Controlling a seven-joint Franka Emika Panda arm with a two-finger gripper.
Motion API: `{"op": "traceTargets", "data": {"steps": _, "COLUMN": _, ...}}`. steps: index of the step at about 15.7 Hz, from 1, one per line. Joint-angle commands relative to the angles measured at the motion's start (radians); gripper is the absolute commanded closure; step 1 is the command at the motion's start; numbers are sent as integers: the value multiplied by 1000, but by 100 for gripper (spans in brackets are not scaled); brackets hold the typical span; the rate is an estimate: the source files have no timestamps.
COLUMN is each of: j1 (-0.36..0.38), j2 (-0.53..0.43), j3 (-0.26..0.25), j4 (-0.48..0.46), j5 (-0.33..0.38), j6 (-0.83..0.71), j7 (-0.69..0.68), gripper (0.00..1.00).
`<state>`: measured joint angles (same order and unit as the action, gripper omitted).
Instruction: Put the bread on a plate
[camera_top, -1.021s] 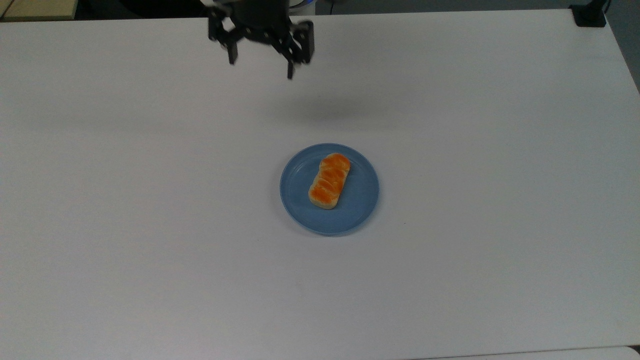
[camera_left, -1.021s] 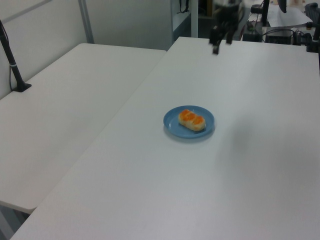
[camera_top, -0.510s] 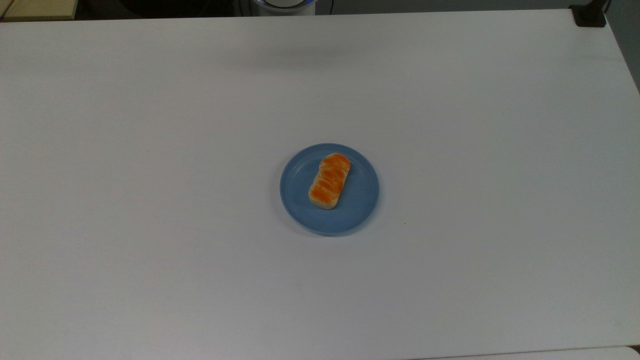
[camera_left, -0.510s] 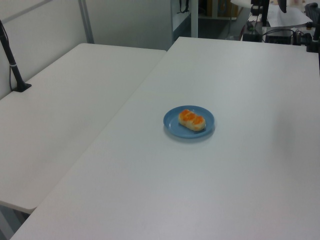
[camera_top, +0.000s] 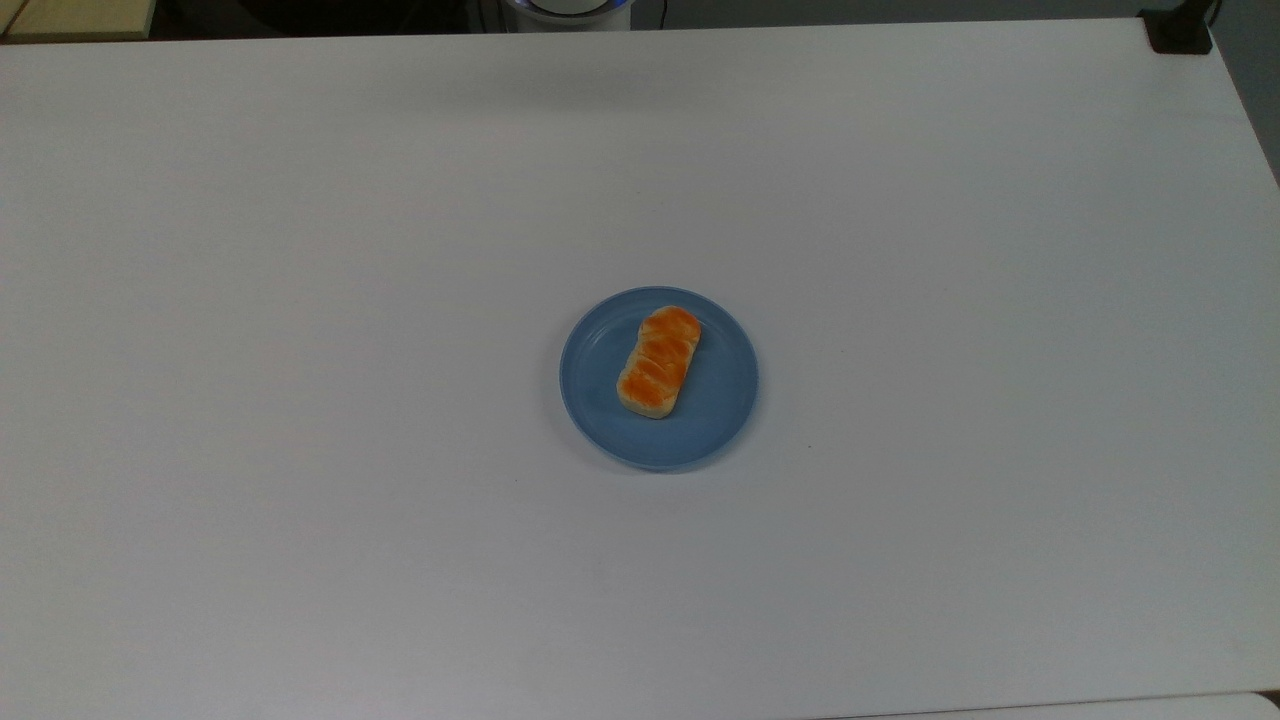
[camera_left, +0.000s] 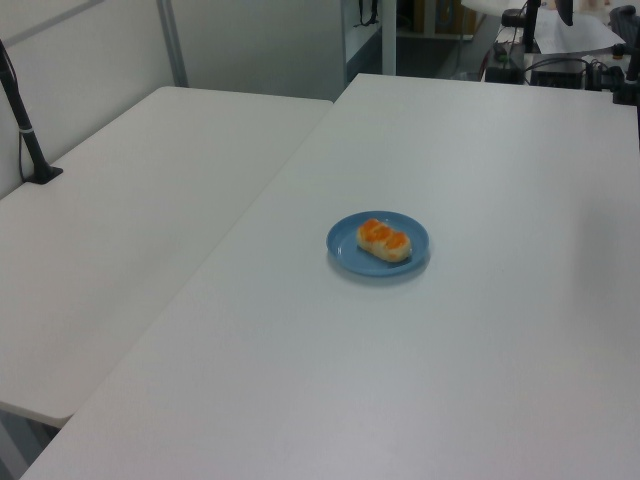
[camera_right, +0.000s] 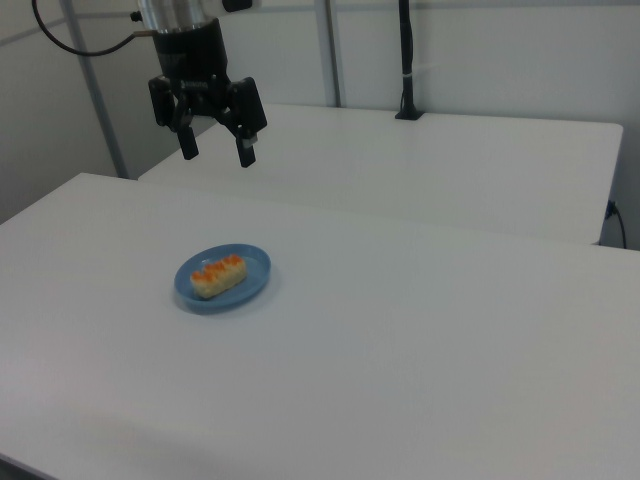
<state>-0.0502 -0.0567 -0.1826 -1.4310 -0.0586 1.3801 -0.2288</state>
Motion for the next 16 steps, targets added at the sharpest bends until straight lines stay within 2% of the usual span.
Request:
{"op": "traceTargets", "data": {"steps": 1, "j1": 24, "j2": -2, "j3": 12, "j4": -51, "j5": 16, "j6": 147, "j7": 147, "gripper": 0}}
{"op": "traceTargets", "data": {"steps": 3, "j1": 27, "j2": -5, "j3": 12, "j4": -83, "j5": 17, "j6": 246, "j7": 206, "gripper": 0}}
{"op": "traceTargets", "data": {"steps": 9, "j1": 82, "j2": -6, "j3": 15, "j4": -157, "j5": 5, "j6": 341, "j7": 278, "gripper": 0}}
{"op": "traceTargets", "data": {"steps": 16, "j1": 73, "j2": 1, "j3": 6, "j4": -108, "j5": 17, "j6": 238, "j7": 175, "gripper": 0}}
